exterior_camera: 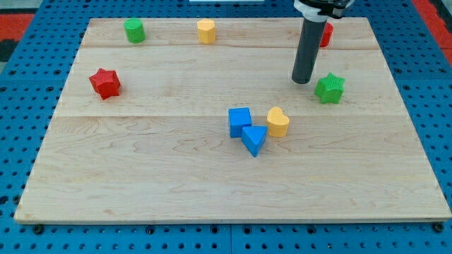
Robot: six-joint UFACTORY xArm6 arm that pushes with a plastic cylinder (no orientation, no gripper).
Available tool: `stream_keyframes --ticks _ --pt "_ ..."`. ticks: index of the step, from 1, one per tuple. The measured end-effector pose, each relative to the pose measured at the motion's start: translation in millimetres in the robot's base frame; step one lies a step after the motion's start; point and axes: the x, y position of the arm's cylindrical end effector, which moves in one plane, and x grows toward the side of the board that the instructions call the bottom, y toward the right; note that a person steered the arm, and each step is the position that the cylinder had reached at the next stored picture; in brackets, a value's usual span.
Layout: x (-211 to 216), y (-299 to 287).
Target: Move the yellow heart to the bottom right
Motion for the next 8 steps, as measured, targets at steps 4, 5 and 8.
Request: stream_keyframes --ticks 4,5,8 --pt "46 -67" --pt "75 -67" --pt "134 37"
